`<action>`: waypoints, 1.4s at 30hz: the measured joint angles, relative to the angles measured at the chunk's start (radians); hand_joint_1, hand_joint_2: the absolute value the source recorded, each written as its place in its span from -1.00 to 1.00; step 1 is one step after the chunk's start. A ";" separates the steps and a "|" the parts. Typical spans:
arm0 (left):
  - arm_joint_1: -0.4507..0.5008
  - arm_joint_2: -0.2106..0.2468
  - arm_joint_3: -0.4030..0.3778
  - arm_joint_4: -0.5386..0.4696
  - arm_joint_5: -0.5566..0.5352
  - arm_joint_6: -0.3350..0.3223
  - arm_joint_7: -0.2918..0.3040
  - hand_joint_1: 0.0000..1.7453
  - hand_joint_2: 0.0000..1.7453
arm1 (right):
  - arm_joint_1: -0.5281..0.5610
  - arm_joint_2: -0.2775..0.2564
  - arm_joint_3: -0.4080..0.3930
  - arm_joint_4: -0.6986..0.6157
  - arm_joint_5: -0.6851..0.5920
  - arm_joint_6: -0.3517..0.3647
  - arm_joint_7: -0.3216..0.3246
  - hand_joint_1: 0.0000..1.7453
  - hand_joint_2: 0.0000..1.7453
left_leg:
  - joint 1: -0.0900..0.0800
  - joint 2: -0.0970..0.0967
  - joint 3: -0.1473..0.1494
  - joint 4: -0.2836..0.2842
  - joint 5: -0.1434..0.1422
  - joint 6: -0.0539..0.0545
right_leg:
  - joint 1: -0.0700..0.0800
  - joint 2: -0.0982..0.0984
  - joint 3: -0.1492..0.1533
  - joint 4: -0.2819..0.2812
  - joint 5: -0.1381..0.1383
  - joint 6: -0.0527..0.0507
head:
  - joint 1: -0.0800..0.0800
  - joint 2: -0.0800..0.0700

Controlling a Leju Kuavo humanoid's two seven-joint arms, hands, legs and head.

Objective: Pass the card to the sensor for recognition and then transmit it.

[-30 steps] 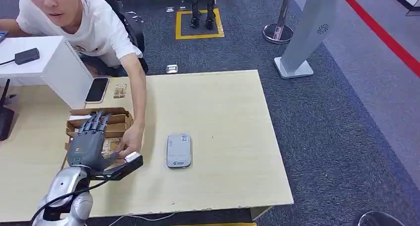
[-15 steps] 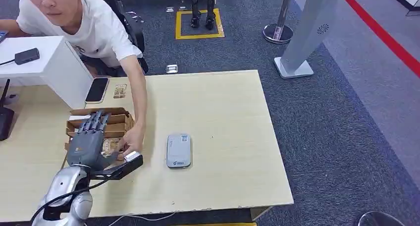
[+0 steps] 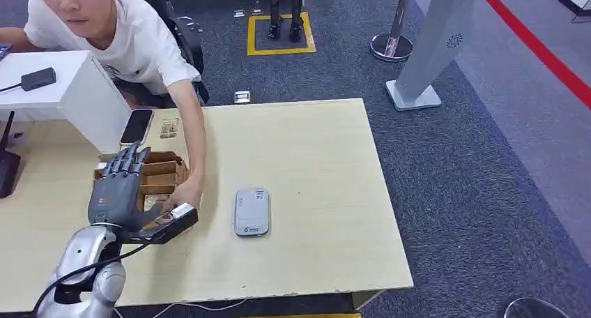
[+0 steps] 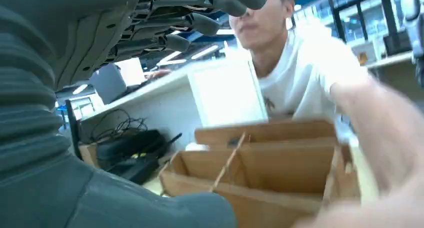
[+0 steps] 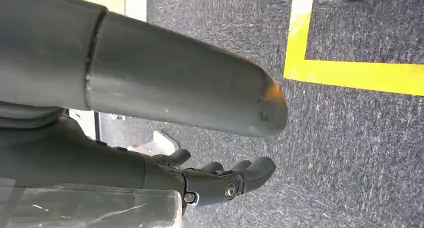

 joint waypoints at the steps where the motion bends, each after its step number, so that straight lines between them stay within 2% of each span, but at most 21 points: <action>1: -0.010 0.000 0.000 -0.009 0.004 -0.001 0.000 -1.00 1.00 | 0.000 0.000 0.000 0.000 0.000 0.000 0.000 -1.00 -1.00 | 0.000 0.000 0.000 0.000 0.000 0.000 | 0.000 0.000 0.000 0.000 0.000 0.000 | 0.000 0.000; 25: -0.052 0.010 -0.020 -0.043 0.010 -0.002 -0.006 -1.00 1.00 | 0.000 0.000 -0.001 0.000 -0.011 0.007 -0.006 -1.00 -1.00 | 0.000 0.000 0.000 0.000 0.000 0.000 | 0.000 0.001 0.000 0.000 0.000 0.000 | 0.000 0.000; 42: -0.046 0.025 -0.091 -0.043 0.018 -0.003 -0.011 -1.00 1.00 | 0.000 0.000 -0.002 0.000 -0.011 0.010 -0.006 -1.00 -1.00 | 0.000 0.000 0.000 0.000 0.000 0.000 | 0.000 0.000 0.000 0.000 0.000 0.000 | 0.000 0.000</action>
